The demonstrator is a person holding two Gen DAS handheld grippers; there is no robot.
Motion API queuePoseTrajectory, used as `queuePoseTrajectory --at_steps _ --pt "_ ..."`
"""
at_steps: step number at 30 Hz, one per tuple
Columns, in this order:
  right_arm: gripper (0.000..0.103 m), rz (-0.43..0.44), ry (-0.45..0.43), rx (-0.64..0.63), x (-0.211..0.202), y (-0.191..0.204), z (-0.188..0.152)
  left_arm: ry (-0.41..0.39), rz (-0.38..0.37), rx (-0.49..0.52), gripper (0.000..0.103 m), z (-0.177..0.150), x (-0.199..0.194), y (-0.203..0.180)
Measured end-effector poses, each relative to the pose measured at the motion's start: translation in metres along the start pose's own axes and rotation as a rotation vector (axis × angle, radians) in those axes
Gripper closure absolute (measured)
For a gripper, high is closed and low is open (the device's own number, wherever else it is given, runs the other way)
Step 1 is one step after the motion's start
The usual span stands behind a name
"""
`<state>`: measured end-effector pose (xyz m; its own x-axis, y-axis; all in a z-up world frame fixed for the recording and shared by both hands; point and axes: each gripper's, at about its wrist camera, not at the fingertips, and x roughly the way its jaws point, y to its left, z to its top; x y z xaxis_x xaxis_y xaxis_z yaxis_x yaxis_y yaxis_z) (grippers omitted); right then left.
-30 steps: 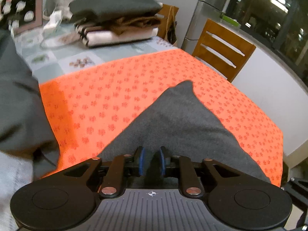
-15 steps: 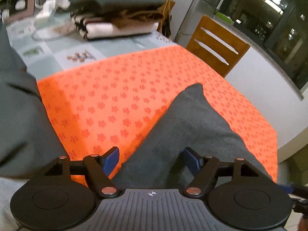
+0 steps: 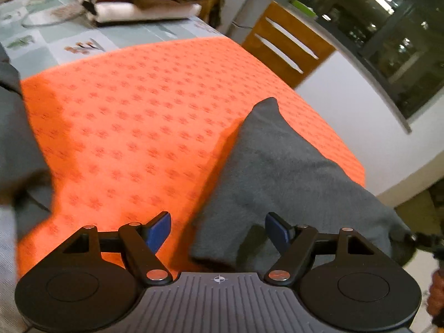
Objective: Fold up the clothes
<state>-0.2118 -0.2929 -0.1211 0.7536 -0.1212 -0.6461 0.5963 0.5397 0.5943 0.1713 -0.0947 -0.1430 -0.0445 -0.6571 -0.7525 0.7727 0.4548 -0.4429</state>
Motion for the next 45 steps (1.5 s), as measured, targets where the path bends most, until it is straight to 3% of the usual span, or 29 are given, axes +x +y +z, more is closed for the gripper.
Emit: queuePoseTrajectory --at_steps 7,10,12,16,18,21,31,35,37,39,40,42,45 --pt "0.093 -0.060 0.002 0.077 -0.023 -0.067 0.001 0.023 -0.072 0.028 0.026 -0.012 0.009 -0.028" --pt "0.086 -0.073 -0.002 0.102 -0.016 -0.083 -0.010 0.031 -0.077 0.023 0.025 -0.012 0.020 -0.032" --pt "0.076 -0.082 -0.012 0.120 -0.011 -0.088 -0.015 0.033 -0.079 0.002 0.025 -0.011 0.028 -0.032" --pt "0.066 -0.064 -0.049 0.199 -0.010 -0.095 -0.027 0.017 -0.095 -0.033 0.024 -0.010 0.039 -0.033" --pt "0.041 -0.046 -0.081 0.248 -0.014 -0.096 -0.033 0.023 -0.100 -0.030 0.024 -0.009 0.042 -0.035" --pt "0.017 0.019 -0.137 0.340 -0.018 -0.099 -0.049 0.033 -0.118 -0.020 0.030 -0.008 0.047 -0.039" --pt "0.005 0.178 -0.103 0.630 0.023 -0.116 -0.111 0.061 -0.178 -0.095 0.032 -0.015 0.049 -0.036" --pt "0.004 0.250 -0.089 0.729 0.046 -0.119 -0.121 0.075 -0.191 -0.109 0.031 -0.018 0.051 -0.039" --pt "0.013 0.287 -0.089 0.739 0.055 -0.115 -0.120 0.091 -0.193 -0.096 0.031 -0.019 0.052 -0.045" --pt "0.044 0.309 -0.103 0.731 0.056 -0.109 -0.115 0.086 -0.185 -0.072 0.031 -0.019 0.051 -0.052" --pt "0.051 0.314 -0.110 0.725 0.054 -0.106 -0.112 0.079 -0.187 -0.062 0.031 -0.019 0.050 -0.055" --pt "0.076 0.310 -0.125 0.711 0.047 -0.099 -0.105 0.068 -0.187 -0.050 0.031 -0.019 0.049 -0.059" --pt "0.082 0.284 -0.131 0.684 0.036 -0.087 -0.092 0.058 -0.178 -0.068 0.031 -0.019 0.052 -0.057"
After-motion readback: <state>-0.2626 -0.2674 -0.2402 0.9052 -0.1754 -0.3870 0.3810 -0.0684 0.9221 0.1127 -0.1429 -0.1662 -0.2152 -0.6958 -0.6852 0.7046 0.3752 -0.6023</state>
